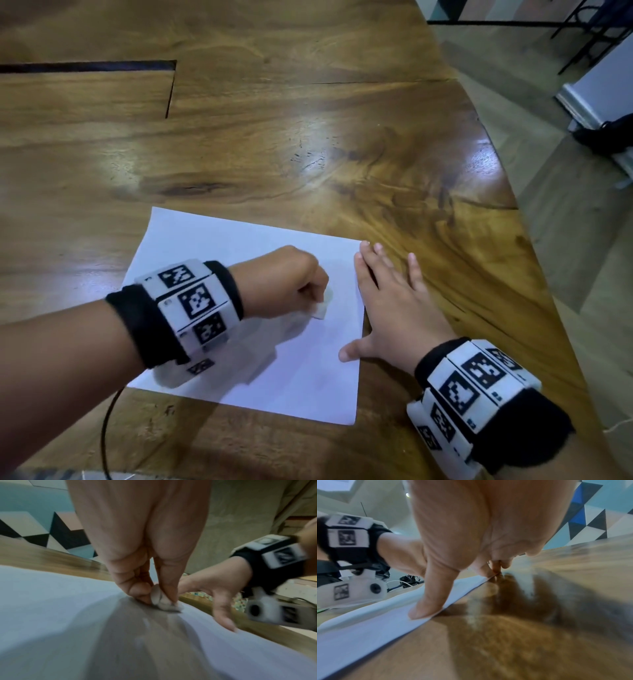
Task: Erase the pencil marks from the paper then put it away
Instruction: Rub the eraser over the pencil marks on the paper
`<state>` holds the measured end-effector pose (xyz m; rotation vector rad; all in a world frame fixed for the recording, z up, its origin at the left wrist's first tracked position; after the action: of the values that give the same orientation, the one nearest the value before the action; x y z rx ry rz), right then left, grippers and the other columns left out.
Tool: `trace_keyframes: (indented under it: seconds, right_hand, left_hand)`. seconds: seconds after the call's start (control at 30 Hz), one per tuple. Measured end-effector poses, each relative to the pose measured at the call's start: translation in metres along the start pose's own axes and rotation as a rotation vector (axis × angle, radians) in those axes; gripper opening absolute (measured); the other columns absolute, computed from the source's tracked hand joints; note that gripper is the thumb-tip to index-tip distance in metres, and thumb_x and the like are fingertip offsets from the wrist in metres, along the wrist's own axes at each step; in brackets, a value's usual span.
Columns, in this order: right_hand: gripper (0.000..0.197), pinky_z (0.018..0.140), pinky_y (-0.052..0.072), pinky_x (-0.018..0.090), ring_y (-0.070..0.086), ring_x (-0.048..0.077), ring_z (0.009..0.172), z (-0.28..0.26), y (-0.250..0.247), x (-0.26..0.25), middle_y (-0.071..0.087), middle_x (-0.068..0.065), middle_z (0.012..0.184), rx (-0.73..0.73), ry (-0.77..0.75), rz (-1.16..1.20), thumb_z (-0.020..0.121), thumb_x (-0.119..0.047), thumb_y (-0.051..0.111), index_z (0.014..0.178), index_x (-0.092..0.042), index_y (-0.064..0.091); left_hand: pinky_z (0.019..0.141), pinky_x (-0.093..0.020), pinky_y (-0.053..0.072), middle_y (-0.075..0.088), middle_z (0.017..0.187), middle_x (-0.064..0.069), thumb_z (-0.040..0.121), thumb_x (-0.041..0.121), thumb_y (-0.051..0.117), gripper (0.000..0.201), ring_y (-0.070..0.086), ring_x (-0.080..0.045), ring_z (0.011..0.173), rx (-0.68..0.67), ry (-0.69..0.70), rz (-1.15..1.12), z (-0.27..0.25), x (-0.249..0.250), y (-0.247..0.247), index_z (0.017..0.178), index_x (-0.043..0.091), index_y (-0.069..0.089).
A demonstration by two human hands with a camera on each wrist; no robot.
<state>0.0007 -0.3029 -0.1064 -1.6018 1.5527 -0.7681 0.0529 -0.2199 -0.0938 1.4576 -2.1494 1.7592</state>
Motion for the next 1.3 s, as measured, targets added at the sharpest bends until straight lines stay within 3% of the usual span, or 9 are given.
trace_keyframes:
  seconds: [0.13, 0.23, 0.37, 0.5, 0.7, 0.93, 1.07, 1.17, 1.3]
  right_hand:
    - [0.131, 0.112, -0.02, 0.049, -0.031, 0.015, 0.139, 0.001, 0.0, 0.0, -0.03, 0.004, 0.153, -0.013, 0.008, -0.025, 0.066, -0.074, 0.06, 0.146, -0.008, -0.019]
    - [0.132, 0.112, -0.02, 0.05, -0.03, 0.016, 0.14, 0.001, -0.001, 0.0, -0.029, 0.004, 0.154, -0.014, 0.017, -0.037, 0.065, -0.075, 0.06, 0.147, -0.008, -0.019]
    - [0.132, 0.112, -0.02, 0.05, -0.03, 0.016, 0.14, 0.001, -0.001, 0.0, -0.028, 0.003, 0.154, -0.011, 0.021, -0.019, 0.064, -0.074, 0.061, 0.148, -0.009, -0.018]
    - [0.131, 0.112, -0.02, 0.049, -0.031, 0.016, 0.14, 0.0, -0.001, 0.0, -0.029, 0.003, 0.154, -0.014, 0.011, -0.005, 0.065, -0.072, 0.063, 0.147, -0.009, -0.018]
    - [0.131, 0.112, -0.019, 0.05, -0.03, 0.017, 0.14, 0.0, -0.001, -0.001, -0.03, 0.004, 0.154, -0.023, 0.013, -0.03, 0.065, -0.073, 0.061, 0.147, -0.008, -0.018]
    - [0.131, 0.112, -0.02, 0.049, -0.03, 0.016, 0.14, 0.001, 0.001, 0.0, -0.03, 0.002, 0.154, -0.016, 0.015, -0.002, 0.064, -0.073, 0.062, 0.147, -0.01, -0.018]
    - [0.126, 0.113, -0.019, 0.049, -0.03, 0.015, 0.14, -0.003, -0.002, -0.001, -0.029, 0.0, 0.154, 0.0, 0.009, -0.004, 0.067, -0.072, 0.06, 0.148, -0.013, -0.015]
    - [0.116, 0.113, -0.019, 0.049, -0.028, 0.014, 0.141, -0.011, -0.002, -0.006, -0.024, 0.0, 0.156, 0.013, -0.033, -0.047, 0.073, -0.071, 0.055, 0.149, -0.013, -0.011]
    - [0.134, 0.113, -0.018, 0.05, -0.032, 0.014, 0.138, -0.016, 0.01, -0.009, -0.034, 0.003, 0.151, -0.044, -0.051, -0.067, 0.062, -0.074, 0.062, 0.146, -0.01, -0.022]
  left_hand:
    - [0.064, -0.025, 0.034, 0.054, 0.077, -0.001, 0.076, 0.013, 0.064, 0.009, 0.052, -0.022, 0.075, 0.249, -0.047, 0.004, 0.037, -0.005, -0.041, 0.084, 0.008, 0.064]
    - [0.06, -0.022, 0.024, 0.048, 0.08, -0.001, 0.078, 0.011, 0.061, 0.008, 0.042, -0.018, 0.073, 0.286, -0.033, 0.043, 0.043, 0.001, -0.042, 0.083, 0.005, 0.061]
    - [0.058, -0.024, 0.026, 0.05, 0.073, -0.006, 0.078, 0.009, 0.057, 0.011, 0.046, -0.022, 0.068, 0.178, 0.126, 0.007, 0.0, 0.013, -0.007, 0.067, 0.007, 0.055]
    - [0.066, -0.026, 0.039, 0.059, 0.082, -0.008, 0.081, 0.015, 0.057, 0.011, 0.055, -0.022, 0.074, 0.0, 0.156, -0.002, -0.029, 0.018, 0.023, 0.077, 0.009, 0.064]
    - [0.059, -0.021, 0.023, 0.045, 0.08, -0.001, 0.08, 0.014, 0.061, 0.009, 0.041, -0.016, 0.072, 0.231, -0.009, 0.017, 0.031, 0.007, -0.028, 0.083, 0.005, 0.061]
    - [0.058, -0.031, 0.042, 0.053, 0.076, -0.004, 0.082, 0.021, 0.047, 0.018, 0.051, -0.02, 0.066, 0.078, 0.16, 0.035, -0.038, 0.027, 0.024, 0.073, 0.013, 0.061]
    - [0.062, -0.025, 0.039, 0.049, 0.074, 0.004, 0.081, 0.025, 0.052, 0.018, 0.047, -0.013, 0.066, 0.097, -0.016, -0.178, -0.044, 0.012, 0.038, 0.087, 0.009, 0.058]
    - [0.076, -0.04, 0.047, 0.053, 0.081, -0.005, 0.075, 0.026, 0.052, 0.03, 0.05, -0.02, 0.076, 0.101, -0.001, -0.151, -0.045, 0.006, 0.041, 0.092, 0.002, 0.055]
    - [0.064, -0.022, 0.04, 0.059, 0.077, 0.002, 0.077, 0.018, 0.065, 0.004, 0.053, -0.016, 0.072, 0.004, -0.04, -0.054, -0.036, 0.009, 0.028, 0.078, 0.014, 0.066]
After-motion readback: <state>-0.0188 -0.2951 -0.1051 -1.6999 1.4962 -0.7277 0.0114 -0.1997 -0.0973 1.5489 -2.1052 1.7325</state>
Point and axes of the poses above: each hand's wrist, its own z-axis towards the middle knuckle, its own y-axis out of the palm, x = y × z, the point moved 9 cm from there along z, towards the middle knuckle
